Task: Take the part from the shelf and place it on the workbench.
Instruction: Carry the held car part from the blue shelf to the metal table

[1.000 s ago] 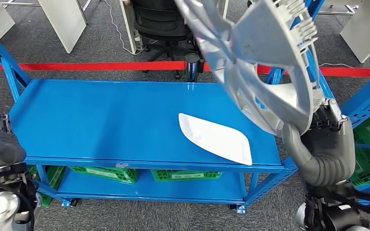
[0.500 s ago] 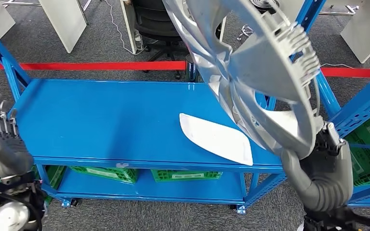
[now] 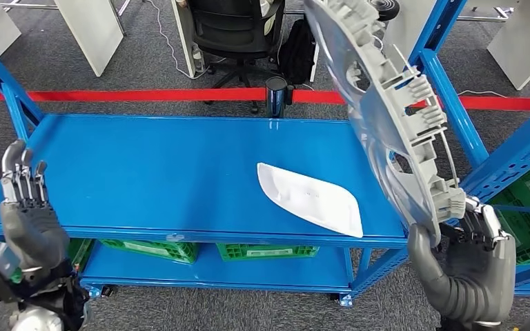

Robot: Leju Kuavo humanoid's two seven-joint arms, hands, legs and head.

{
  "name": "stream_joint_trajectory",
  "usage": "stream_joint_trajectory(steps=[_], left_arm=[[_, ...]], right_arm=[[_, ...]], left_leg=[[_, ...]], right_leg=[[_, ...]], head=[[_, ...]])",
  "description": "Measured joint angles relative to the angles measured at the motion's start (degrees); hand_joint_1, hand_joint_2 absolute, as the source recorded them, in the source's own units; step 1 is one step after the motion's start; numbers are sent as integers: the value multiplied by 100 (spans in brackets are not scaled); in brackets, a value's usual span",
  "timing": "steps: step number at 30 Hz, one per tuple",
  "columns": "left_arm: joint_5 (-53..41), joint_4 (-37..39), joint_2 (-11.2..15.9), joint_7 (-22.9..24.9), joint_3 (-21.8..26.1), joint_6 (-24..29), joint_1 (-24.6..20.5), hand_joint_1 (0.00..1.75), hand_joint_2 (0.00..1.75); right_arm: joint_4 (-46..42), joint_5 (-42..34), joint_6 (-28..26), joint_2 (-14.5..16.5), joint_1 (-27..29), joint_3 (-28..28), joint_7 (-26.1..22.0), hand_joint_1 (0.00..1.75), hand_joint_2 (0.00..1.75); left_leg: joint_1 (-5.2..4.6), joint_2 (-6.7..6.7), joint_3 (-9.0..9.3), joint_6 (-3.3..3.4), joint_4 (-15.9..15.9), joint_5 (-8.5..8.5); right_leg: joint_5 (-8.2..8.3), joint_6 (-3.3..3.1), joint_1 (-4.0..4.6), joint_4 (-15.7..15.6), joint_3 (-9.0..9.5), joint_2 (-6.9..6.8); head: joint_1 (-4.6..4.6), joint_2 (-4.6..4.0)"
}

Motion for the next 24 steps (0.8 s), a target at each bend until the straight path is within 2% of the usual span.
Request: stream_joint_trajectory(steps=[6,8,10,12,13,14,15,17,18,19,22,24], left_arm=[[-1,-162,3,60,-84,32,33,0,0],[-2,-204,3,77,-105,34,39,0,0],[-2,-230,3,91,-132,38,45,0,0],[-1,-238,4,110,-156,46,62,0,0],[0,-239,4,122,-169,50,74,0,0],[1,-239,4,134,-180,55,86,0,0],[2,-239,4,145,-189,58,94,0,0],[3,-252,3,161,-202,60,100,0,0],[4,-263,4,166,-205,61,100,0,0],[5,-274,5,171,-209,66,101,0,0],[21,-290,12,188,-219,101,109,0,0],[37,-303,26,195,-225,129,111,0,0]], right_arm=[[-18,89,-168,8,117,0,10,175,175],[-28,95,-181,8,146,0,9,175,175],[-37,100,-189,8,159,0,7,175,175],[-39,103,-195,9,171,0,6,175,175],[-39,103,-197,9,183,1,7,175,175],[-39,103,-200,10,193,1,7,175,175],[-39,103,-201,10,201,3,8,175,175],[-39,103,-202,10,202,8,8,175,175],[-40,103,-200,10,201,12,8,175,175],[-42,103,-195,10,200,15,12,175,175],[-46,125,-154,10,196,20,77,175,175],[-46,151,-119,10,194,26,131,175,175]], left_leg=[[-32,1,8,75,-2,18],[-2,11,38,112,-48,70],[28,20,52,138,-77,103],[30,20,27,145,-55,105],[30,20,12,143,-39,104],[31,19,-3,140,-21,101],[32,15,-15,135,-3,97],[26,7,-35,108,35,82],[20,4,-48,84,55,76],[15,3,-64,54,70,76],[25,2,-97,-44,84,87],[35,5,-210,-106,307,-100]], right_leg=[[17,64,-36,8,6,0],[-72,112,-41,116,-66,2],[-414,179,-75,622,-280,2],[-812,241,-132,1429,-567,-2],[-901,260,-158,1683,-645,-3],[-891,272,-179,1724,-622,-4],[-781,275,-195,1507,-474,-5],[-535,254,-205,709,2,-5],[-468,233,-199,392,195,-4],[-452,210,-187,219,303,-3],[-416,121,-180,149,334,-7],[-363,53,-210,92,336,-24]], head=[[-9,0],[-8,0],[31,0],[73,0],[84,0],[93,0],[104,0],[126,0],[128,0],[127,0],[112,0],[73,0]])
